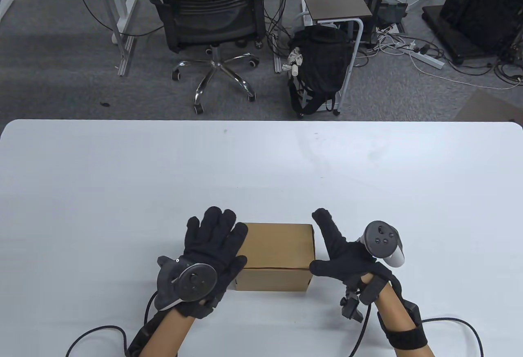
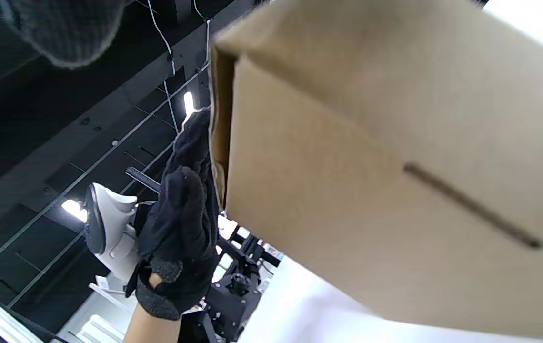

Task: Open four flaps of mailer box and unpack office supplies

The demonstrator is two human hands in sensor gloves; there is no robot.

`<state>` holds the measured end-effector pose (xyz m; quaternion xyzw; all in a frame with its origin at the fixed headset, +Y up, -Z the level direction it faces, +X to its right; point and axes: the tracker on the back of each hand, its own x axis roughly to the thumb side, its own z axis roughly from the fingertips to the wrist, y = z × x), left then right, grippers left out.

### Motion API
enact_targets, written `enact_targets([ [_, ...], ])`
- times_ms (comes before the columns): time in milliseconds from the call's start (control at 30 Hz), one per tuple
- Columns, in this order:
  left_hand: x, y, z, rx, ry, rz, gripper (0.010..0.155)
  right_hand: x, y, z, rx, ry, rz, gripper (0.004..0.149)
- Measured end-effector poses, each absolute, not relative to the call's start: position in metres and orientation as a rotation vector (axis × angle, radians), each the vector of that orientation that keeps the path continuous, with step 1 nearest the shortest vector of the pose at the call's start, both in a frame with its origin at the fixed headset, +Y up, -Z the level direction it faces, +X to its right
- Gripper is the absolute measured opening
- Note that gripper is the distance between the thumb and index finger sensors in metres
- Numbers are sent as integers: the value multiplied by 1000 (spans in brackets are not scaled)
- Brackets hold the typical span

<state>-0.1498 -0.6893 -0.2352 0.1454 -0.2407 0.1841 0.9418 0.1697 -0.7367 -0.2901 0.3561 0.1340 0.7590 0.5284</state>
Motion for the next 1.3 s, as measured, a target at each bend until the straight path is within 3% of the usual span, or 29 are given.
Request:
enact_targets([
  [233, -134, -713, -242, 110, -571, 413, 72, 152, -760, -285, 900, 305, 2000, 114],
  [367, -132, -691, -246, -47, -597, 420, 69, 150, -763, -286, 885, 189, 1997, 114],
  [567, -100, -665, -242, 64, -654, 60, 67, 149, -761, -286, 880, 183, 2020, 116],
  [700, -90, -663, -238, 93, -641, -32, 66, 147, -758, -285, 881, 186, 2055, 116],
  [833, -102, -653, -249, 117, -633, 137, 62, 147, -759, -286, 878, 189, 2040, 119],
  [967, -117, -642, -269, -9, -594, 326, 61, 150, -759, -287, 888, 230, 2025, 120],
  [1100, -144, -655, -279, 54, -602, 520, 61, 164, -759, -295, 807, 499, 1663, 102],
  [1167, -160, -672, -287, 61, -612, 700, 74, 167, -762, -296, 744, 402, 1629, 97],
  [1233, -173, -693, -294, -74, -614, 894, 89, 168, -760, -299, 771, 359, 1684, 91],
  [1300, -183, -715, -298, -263, -579, 1039, 96, 169, -756, -301, 682, 224, 1663, 76],
])
